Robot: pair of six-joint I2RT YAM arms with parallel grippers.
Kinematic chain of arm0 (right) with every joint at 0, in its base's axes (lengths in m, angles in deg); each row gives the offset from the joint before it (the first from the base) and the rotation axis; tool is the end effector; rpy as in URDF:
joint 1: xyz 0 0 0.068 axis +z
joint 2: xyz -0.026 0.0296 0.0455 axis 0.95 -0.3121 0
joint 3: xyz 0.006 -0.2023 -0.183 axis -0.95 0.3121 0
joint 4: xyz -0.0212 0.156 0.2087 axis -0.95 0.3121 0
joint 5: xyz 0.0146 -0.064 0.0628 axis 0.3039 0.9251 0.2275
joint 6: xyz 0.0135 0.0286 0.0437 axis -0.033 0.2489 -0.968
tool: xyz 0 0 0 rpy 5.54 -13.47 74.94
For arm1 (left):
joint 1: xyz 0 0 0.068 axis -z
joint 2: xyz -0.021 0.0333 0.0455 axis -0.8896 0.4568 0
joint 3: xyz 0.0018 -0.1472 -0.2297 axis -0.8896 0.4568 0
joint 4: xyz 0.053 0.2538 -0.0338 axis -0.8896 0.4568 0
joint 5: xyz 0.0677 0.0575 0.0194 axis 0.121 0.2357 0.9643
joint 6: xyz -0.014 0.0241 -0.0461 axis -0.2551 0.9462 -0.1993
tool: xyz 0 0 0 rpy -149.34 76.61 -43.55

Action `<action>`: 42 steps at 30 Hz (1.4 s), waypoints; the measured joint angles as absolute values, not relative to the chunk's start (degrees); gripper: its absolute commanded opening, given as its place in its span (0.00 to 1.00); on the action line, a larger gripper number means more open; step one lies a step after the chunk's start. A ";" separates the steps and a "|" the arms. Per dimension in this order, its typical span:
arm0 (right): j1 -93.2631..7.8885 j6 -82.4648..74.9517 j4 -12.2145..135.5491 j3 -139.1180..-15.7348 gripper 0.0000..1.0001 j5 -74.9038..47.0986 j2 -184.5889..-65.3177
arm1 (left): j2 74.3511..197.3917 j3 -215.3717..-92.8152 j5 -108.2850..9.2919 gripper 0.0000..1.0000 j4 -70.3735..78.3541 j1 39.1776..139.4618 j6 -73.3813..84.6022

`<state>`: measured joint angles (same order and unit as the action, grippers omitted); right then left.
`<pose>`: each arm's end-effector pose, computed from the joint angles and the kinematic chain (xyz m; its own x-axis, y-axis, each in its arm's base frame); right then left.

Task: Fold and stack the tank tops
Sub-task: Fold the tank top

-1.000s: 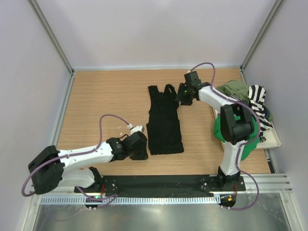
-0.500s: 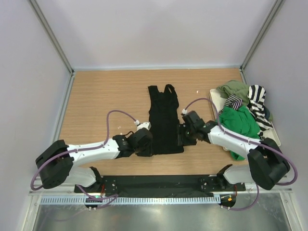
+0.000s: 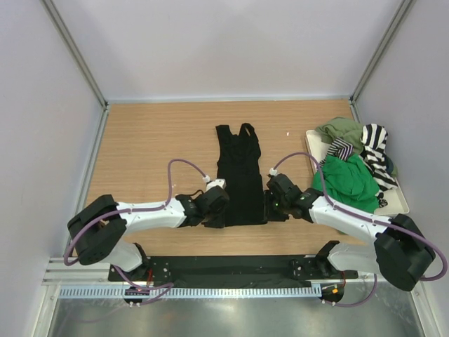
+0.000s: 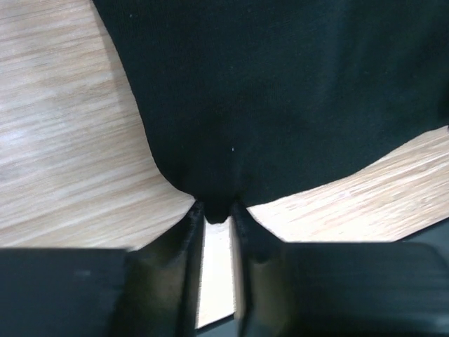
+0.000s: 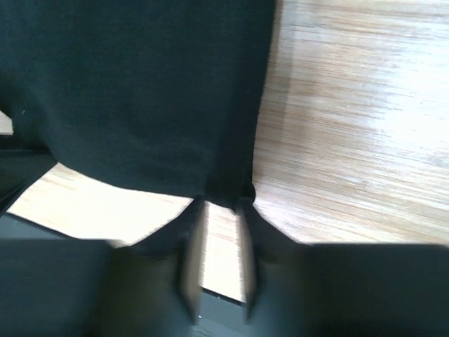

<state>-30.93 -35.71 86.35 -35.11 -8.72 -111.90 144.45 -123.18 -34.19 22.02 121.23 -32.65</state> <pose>0.1589 0.1396 0.1733 -0.9300 0.0223 -0.3668 -0.1125 0.9329 0.3422 0.1450 -0.2277 0.1605 -0.9090 0.0303 -0.4156 0.1818 0.9263 -0.3300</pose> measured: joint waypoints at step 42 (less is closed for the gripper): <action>-29.38 -36.10 85.91 -29.98 0.31 -10.08 -107.68 | 141.85 -120.34 -39.85 0.19 21.25 121.23 -32.79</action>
